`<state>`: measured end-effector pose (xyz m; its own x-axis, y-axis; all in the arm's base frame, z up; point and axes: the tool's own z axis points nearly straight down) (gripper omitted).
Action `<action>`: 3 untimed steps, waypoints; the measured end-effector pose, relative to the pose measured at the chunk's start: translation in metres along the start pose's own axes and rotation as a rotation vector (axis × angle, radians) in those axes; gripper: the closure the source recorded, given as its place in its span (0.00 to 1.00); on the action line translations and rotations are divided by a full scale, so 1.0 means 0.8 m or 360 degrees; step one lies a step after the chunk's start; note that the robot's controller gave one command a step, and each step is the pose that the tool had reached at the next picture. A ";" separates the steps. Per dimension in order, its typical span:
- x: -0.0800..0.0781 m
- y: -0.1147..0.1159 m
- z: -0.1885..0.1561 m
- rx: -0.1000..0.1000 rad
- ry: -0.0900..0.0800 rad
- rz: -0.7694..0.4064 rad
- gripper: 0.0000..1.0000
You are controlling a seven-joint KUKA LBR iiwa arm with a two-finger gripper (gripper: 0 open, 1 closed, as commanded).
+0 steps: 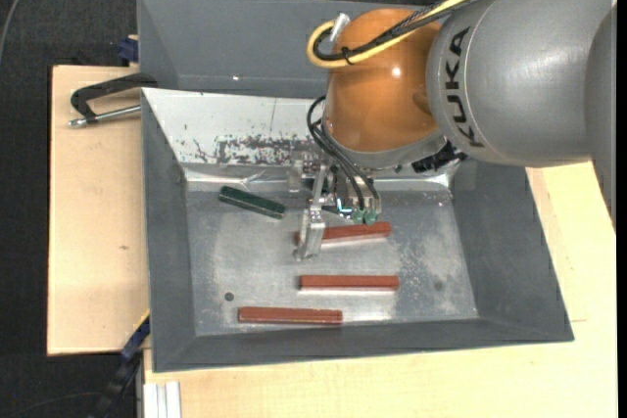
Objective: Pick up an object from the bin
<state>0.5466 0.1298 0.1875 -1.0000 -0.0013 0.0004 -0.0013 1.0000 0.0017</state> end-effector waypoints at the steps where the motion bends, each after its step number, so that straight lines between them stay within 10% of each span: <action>1: -0.012 -0.072 0.125 0.0005 0.0008 0.0279 0.00; 2: -0.014 -0.069 0.121 0.0000 -0.0002 0.0276 1.00; 3: -0.061 -0.111 0.109 -0.0001 -0.0010 0.0476 1.00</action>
Offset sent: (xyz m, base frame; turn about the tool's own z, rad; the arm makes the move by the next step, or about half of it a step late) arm 0.0106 -0.0561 -0.0975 0.1733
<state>0.5952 0.0409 0.1001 -0.9560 0.2934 -0.0054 0.2934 0.9560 0.0028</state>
